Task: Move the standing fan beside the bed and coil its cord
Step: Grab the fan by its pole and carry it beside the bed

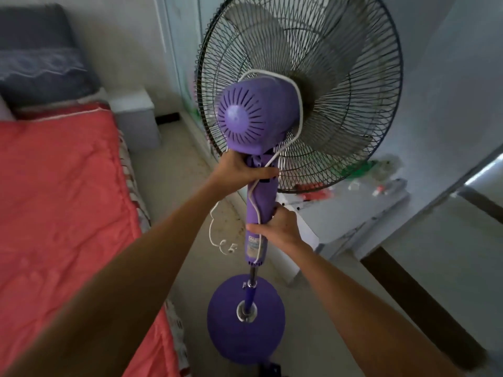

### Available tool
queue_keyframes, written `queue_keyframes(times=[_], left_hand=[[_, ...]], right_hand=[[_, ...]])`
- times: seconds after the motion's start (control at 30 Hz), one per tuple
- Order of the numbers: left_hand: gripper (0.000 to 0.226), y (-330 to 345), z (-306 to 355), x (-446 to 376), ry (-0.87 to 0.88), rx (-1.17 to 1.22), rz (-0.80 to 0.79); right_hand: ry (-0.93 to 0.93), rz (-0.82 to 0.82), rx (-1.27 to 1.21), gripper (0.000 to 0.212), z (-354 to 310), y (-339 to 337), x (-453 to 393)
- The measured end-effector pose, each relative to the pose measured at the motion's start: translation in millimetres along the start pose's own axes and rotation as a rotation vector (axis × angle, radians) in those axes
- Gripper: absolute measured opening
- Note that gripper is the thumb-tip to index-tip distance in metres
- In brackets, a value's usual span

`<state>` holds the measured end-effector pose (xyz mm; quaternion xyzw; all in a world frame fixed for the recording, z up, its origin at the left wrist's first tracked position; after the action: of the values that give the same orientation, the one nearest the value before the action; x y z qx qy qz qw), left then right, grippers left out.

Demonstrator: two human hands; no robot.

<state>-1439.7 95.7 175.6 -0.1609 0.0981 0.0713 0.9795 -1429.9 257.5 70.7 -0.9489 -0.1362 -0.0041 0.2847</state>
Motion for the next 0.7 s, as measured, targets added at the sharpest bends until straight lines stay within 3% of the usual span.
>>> queue_keyframes(times=[0.2, 0.37, 0.5, 0.7], left_hand=[[0.057, -53, -39, -69, -0.067, -0.068, 0.163], [0.079, -100, -76, -121, -0.101, -0.116, 0.316], [0.06, -150, -104, -164, -0.099, -0.153, 0.399], [0.06, -238, -161, -235, -0.158, -0.155, 0.483]], right_hand=[[-0.066, -0.166, -0.005, 0.05, -27, 41, -109], [-0.161, -0.273, 0.025, 0.051, -57, 74, -186], [-0.202, -0.347, 0.046, 0.053, -84, 112, -254], [-0.238, -0.403, 0.088, 0.061, -131, 186, -357]])
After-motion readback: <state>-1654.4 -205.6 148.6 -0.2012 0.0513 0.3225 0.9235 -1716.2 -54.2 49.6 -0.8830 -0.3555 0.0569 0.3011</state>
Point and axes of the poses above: each hand's wrist, its own x-axis away from the middle knuckle, its own y-axis out of the palm, z = x × y, the point moved 3 cm from there along -x, towards the middle knuckle, and after that the axes turned 4 degrees about -x, right-handed, at the moved point
